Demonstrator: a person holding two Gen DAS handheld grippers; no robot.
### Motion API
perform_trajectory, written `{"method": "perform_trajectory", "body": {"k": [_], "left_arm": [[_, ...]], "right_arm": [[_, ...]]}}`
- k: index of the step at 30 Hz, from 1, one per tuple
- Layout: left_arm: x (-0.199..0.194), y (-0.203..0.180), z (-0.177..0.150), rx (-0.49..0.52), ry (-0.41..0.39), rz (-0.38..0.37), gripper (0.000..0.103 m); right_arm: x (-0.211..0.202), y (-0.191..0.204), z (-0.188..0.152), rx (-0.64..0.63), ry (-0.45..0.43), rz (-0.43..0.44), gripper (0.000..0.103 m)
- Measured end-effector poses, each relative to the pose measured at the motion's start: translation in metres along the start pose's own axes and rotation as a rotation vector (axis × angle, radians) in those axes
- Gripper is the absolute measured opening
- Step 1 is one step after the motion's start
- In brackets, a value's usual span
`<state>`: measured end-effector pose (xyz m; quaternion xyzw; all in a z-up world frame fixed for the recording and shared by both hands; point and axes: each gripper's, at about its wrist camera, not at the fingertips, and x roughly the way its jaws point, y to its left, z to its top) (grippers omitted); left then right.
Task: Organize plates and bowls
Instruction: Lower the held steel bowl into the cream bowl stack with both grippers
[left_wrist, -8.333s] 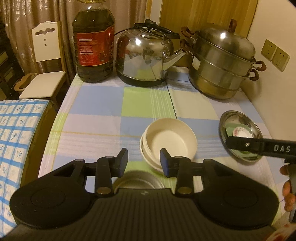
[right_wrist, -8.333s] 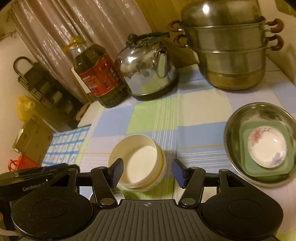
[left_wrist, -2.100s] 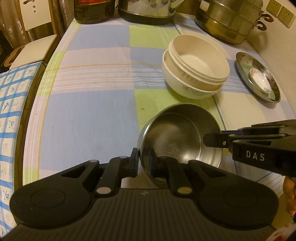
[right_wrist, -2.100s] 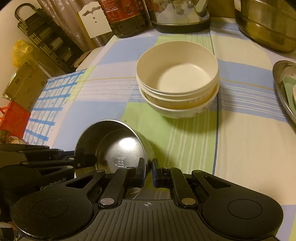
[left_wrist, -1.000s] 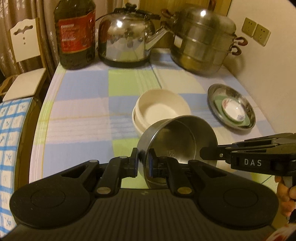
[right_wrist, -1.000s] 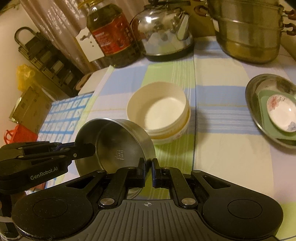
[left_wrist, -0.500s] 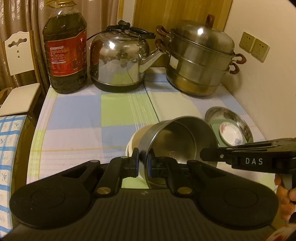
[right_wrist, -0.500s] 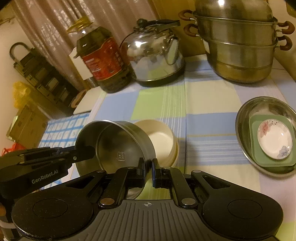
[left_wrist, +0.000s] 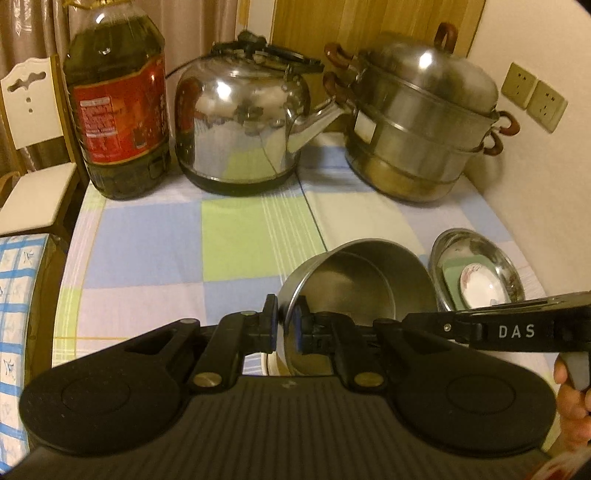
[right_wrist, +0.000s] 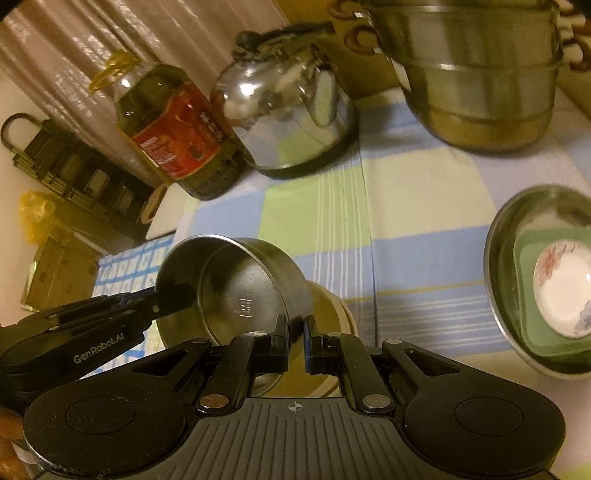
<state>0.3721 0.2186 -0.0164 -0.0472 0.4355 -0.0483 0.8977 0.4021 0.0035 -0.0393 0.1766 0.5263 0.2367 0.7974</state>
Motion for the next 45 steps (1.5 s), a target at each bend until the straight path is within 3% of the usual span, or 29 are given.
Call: {"method": "perform_trajectory", "body": {"k": [9,25,36,45], "left_arm": [[0.023,-0.002,0.0,0.012,0.069,0.002,0.008],[0.047,0.001,-0.008,0.002,0.145,0.017,0.008],[0.049,0.002,-0.013,0.008,0.15,0.024,0.009],[0.045,0.005,-0.017,0.012,0.129,0.042,0.009]], "right_arm": [[0.014,-0.017,0.006,0.094,0.089,0.003,0.009],[0.026,-0.02,0.008,0.109,0.148,-0.004,0.012],[0.021,-0.018,0.008,0.082,0.094,-0.001,0.012],[0.016,-0.011,0.002,-0.033,-0.024,-0.014,0.012]]}}
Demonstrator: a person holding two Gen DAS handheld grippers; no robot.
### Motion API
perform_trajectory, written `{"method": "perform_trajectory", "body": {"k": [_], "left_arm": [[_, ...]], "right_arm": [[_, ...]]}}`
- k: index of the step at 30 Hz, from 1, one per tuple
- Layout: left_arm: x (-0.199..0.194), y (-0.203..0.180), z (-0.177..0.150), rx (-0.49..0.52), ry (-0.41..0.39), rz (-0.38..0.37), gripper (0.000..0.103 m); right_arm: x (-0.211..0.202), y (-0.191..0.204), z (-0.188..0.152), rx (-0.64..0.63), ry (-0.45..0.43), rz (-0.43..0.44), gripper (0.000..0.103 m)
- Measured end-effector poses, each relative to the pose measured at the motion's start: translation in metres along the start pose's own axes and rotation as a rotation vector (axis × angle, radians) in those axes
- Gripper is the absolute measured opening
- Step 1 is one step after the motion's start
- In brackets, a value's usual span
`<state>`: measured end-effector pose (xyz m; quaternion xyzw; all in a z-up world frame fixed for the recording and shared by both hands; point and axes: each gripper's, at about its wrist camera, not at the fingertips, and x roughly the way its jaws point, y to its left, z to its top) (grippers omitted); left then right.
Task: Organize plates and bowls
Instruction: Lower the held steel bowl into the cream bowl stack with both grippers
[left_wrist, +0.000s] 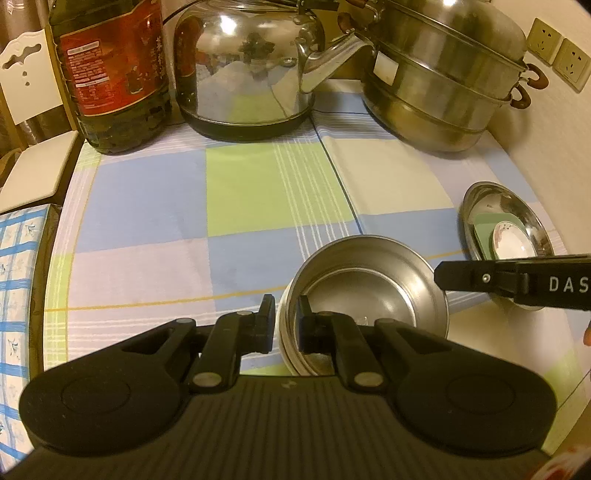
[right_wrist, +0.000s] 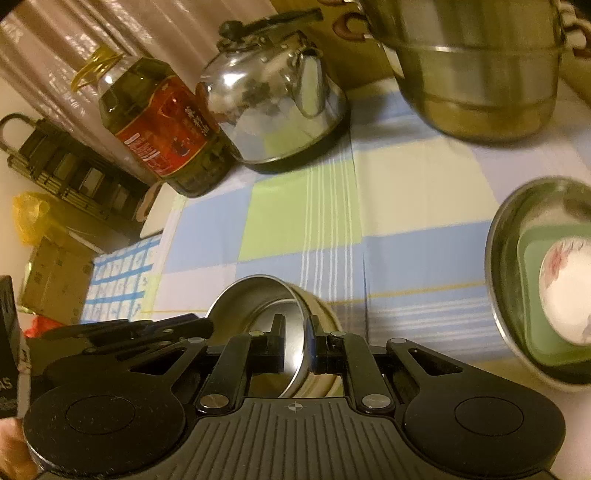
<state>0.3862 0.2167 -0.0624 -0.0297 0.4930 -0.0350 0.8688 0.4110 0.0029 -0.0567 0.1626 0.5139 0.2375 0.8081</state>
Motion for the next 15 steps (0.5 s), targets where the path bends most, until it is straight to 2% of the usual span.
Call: {"method": "perform_trajectory", "body": {"k": [4,9,15], "left_arm": [[0.001,0.001,-0.004,-0.001,0.003,0.002,0.009],[0.005,0.001,-0.007,0.0,0.01,-0.001,0.009],[0.008,-0.001,-0.007,0.006,0.009,-0.017,0.009]], "right_arm": [[0.006,0.0,-0.006,-0.037,-0.016,-0.014,0.012],[0.014,-0.011,-0.01,0.012,-0.022,0.009,0.012],[0.015,-0.026,-0.006,0.127,-0.013,0.055,0.012]]}}
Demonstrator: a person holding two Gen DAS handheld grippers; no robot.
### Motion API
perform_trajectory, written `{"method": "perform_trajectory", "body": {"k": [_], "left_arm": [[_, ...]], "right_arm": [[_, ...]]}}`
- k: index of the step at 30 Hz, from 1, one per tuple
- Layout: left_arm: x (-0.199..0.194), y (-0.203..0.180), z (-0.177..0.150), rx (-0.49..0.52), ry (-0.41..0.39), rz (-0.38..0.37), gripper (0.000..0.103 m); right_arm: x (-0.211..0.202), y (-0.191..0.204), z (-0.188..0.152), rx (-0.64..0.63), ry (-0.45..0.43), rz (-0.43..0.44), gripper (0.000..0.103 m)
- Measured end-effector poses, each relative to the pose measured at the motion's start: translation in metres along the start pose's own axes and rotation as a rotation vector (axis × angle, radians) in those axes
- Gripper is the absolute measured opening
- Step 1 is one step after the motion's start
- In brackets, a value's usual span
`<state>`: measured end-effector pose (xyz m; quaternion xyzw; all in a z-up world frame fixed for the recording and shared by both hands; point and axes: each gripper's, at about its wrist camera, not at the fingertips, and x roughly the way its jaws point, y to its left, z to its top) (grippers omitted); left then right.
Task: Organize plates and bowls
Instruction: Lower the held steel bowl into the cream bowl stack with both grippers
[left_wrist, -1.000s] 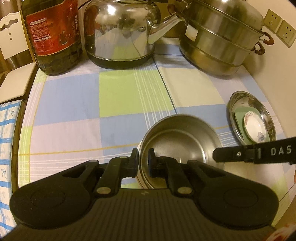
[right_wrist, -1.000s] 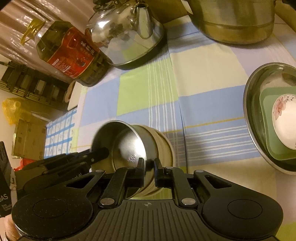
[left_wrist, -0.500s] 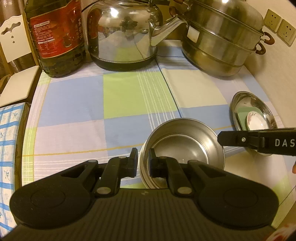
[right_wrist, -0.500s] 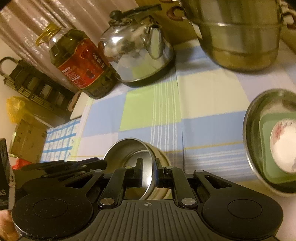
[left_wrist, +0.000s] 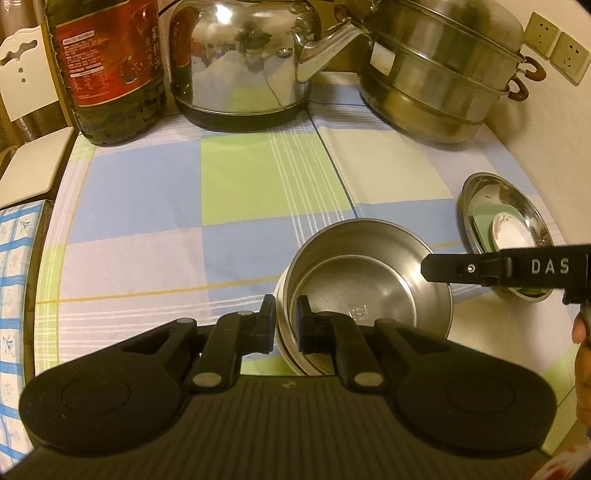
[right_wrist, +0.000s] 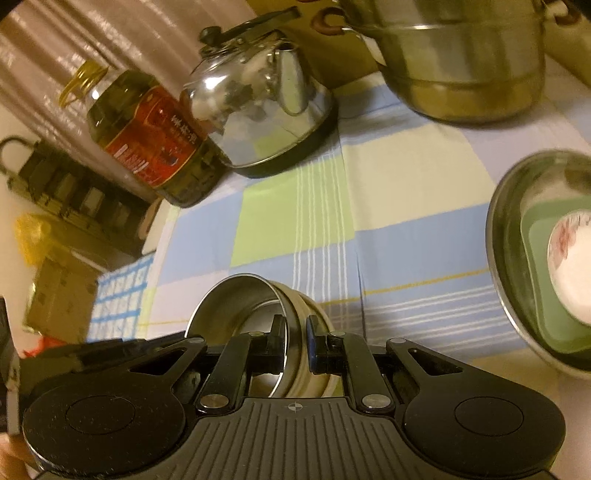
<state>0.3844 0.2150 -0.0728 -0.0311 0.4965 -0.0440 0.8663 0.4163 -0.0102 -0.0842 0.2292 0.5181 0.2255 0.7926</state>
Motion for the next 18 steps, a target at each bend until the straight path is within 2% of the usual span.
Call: {"method": "perform_trajectory", "body": {"k": [5,12,18], "left_arm": [[0.0,-0.002,-0.001,0.012,-0.005,0.007,0.009],[-0.001,-0.001,0.0,0.01,-0.013,0.004,0.009],[-0.002,-0.003,-0.001,0.004,-0.011,0.015,0.009]], "right_arm": [[0.0,-0.015,0.005,0.125,0.014,0.047,0.011],[0.0,-0.025,0.009,0.235,0.05,0.068,0.012],[-0.001,-0.028,0.01,0.26,0.052,0.068,0.012]]}}
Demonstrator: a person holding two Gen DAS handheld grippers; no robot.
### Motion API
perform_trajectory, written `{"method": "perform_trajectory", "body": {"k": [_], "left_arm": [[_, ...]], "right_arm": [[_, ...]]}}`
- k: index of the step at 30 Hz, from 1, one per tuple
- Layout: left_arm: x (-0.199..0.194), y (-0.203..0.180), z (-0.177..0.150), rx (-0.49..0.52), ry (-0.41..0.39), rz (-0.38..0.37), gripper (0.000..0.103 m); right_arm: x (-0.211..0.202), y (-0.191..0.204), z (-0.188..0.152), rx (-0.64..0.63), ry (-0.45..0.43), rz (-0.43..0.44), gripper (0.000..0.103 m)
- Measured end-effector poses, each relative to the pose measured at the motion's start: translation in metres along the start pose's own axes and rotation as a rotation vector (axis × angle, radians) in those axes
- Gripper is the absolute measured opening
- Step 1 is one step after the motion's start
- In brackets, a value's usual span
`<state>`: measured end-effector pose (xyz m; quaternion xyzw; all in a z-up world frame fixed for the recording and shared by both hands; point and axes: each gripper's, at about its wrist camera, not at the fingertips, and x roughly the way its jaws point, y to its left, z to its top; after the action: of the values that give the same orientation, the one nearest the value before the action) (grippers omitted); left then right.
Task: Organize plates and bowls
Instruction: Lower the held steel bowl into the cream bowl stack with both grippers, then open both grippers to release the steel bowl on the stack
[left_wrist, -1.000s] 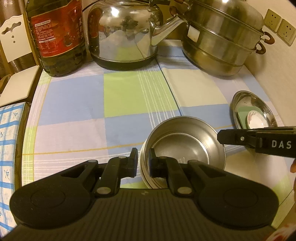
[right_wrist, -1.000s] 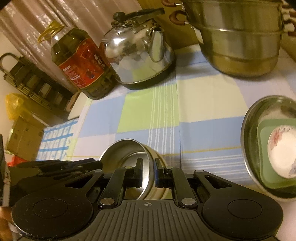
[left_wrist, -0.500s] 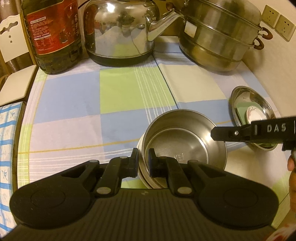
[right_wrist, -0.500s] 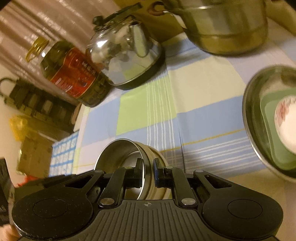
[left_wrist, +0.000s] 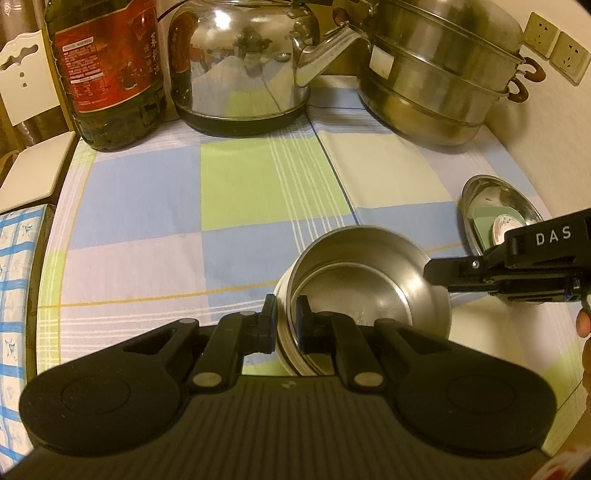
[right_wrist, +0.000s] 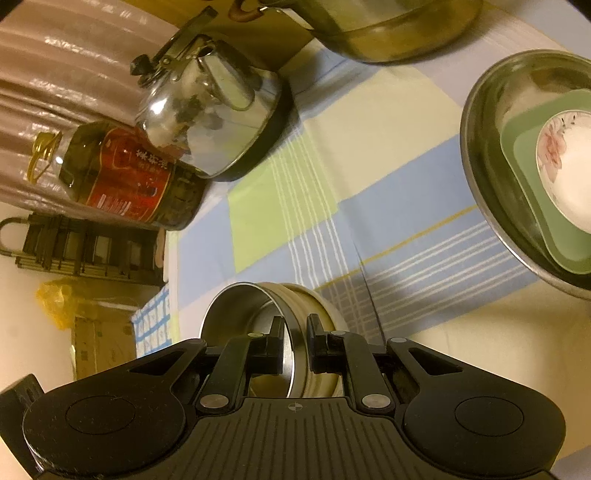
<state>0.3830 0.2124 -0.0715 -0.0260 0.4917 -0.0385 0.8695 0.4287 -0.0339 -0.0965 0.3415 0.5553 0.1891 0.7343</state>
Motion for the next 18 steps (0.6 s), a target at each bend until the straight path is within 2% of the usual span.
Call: {"method": "perform_trajectory", "body": {"k": [7,15,18], "left_arm": [[-0.007,-0.003,-0.002,-0.004,-0.018,0.034,0.01],[-0.044,-0.01,-0.009,-0.034,-0.094,0.058,0.013],[-0.064,-0.016,-0.019,-0.042,-0.127,0.068,0.016]], "right_arm": [[-0.004,0.012,-0.007,-0.105,-0.037,0.007,0.012],[-0.041,0.024,-0.027,-0.236,-0.146,0.015,0.014],[-0.062,0.027,-0.041,-0.297,-0.188,0.014,0.024]]}}
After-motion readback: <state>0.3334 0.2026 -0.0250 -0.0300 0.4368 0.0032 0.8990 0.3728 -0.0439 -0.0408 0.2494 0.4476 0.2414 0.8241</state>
